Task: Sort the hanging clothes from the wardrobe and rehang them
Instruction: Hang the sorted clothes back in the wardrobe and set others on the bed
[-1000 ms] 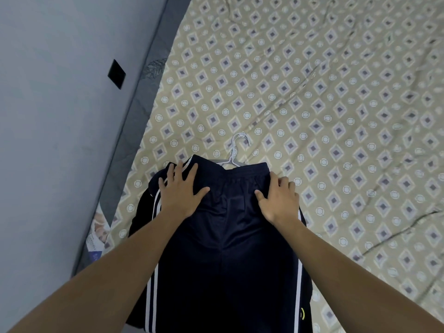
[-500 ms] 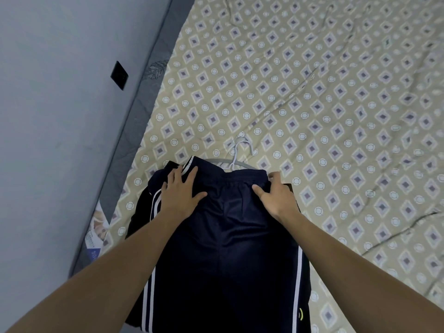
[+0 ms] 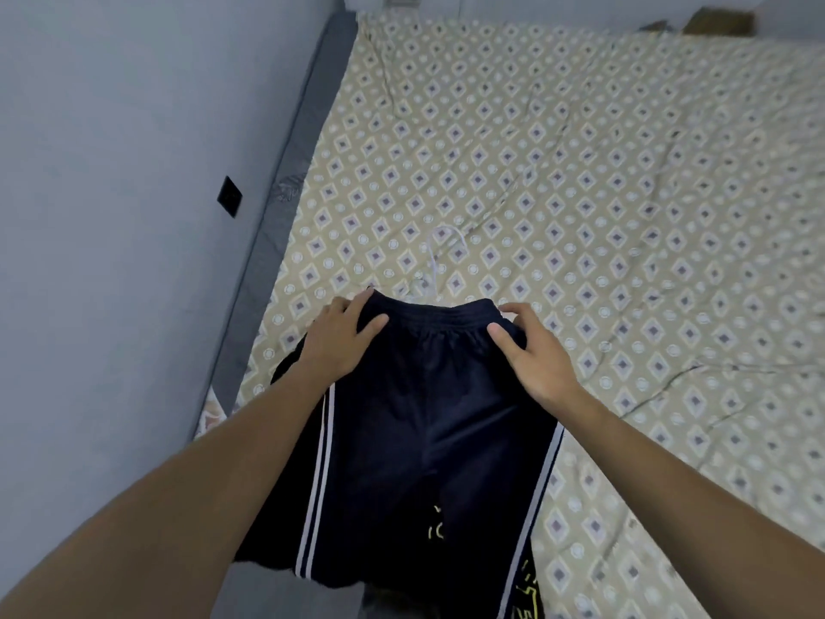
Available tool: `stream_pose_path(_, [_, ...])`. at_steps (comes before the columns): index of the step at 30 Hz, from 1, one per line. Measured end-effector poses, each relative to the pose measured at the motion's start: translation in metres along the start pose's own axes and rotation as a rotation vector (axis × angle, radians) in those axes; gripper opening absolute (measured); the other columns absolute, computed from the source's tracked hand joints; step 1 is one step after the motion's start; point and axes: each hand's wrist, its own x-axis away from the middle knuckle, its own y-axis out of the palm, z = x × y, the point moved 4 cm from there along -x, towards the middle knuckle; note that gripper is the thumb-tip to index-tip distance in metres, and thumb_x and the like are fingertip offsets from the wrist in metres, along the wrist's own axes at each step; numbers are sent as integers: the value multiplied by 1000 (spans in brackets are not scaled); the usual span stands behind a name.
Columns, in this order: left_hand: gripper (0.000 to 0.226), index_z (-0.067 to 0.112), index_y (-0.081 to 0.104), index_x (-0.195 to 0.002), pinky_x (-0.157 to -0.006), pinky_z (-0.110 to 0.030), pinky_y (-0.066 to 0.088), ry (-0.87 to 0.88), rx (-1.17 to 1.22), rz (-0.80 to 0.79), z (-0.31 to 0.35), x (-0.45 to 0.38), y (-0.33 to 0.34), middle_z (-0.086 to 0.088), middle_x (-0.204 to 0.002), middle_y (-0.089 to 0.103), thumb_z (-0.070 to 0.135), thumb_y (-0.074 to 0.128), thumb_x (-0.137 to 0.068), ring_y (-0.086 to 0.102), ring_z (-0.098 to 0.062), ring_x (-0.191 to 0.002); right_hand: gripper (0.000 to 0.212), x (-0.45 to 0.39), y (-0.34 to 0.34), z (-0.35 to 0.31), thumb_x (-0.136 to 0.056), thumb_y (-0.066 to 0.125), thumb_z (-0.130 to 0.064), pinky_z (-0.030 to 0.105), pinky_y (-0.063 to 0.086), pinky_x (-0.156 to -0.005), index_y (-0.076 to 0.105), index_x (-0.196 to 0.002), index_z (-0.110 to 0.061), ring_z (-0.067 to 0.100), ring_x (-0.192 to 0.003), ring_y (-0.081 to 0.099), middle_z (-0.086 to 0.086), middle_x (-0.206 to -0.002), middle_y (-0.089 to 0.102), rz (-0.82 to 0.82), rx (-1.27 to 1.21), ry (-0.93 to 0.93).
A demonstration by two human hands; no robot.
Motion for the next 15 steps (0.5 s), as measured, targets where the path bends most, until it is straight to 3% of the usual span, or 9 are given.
stream_pose_path(3, [66,33,30,-162,-106,-42,41,103,43,10,43,13,-35,-8,-143,50,64,38,-104,47,-28,-133,29,37,-54,-17,-102,53,-57,39,52,-86,51,-128,-46,12,-89,64,-6,-96,67,91,14,-5])
stream_pose_path(6, [64,34,30,-162,-113,-36,36,226,135,3,94,26,-66,0,-148,46,61,41,-106,41,-20,-139,20,81,-115,-33,-100,55,-58,42,54,-88,55,-118,-50,13,-90,66,-6,-95,70,216,-7,-23])
stream_pose_path(9, [60,33,41,-156,-109,-37,39,366,126,-8,160,41,-96,1,-137,54,64,39,-104,45,-19,-132,17,138,-176,-42,-99,58,-56,41,54,-88,58,-114,-48,9,-92,67,-10,-97,72,357,28,-7])
stream_pose_path(12, [48,30,59,-132,-94,-35,45,562,124,-88,239,73,-123,6,-119,64,63,40,-104,56,-15,-114,18,208,-231,-46,-97,60,-57,41,54,-90,61,-110,-46,2,-95,67,-21,-100,72,510,57,42])
stream_pose_path(15, [32,30,59,-105,-81,-37,50,783,129,-157,318,124,-141,11,-94,65,58,45,-104,60,-6,-89,26,284,-280,-49,-92,60,-64,43,54,-91,65,-107,-43,4,-96,67,-22,-99,72,668,51,102])
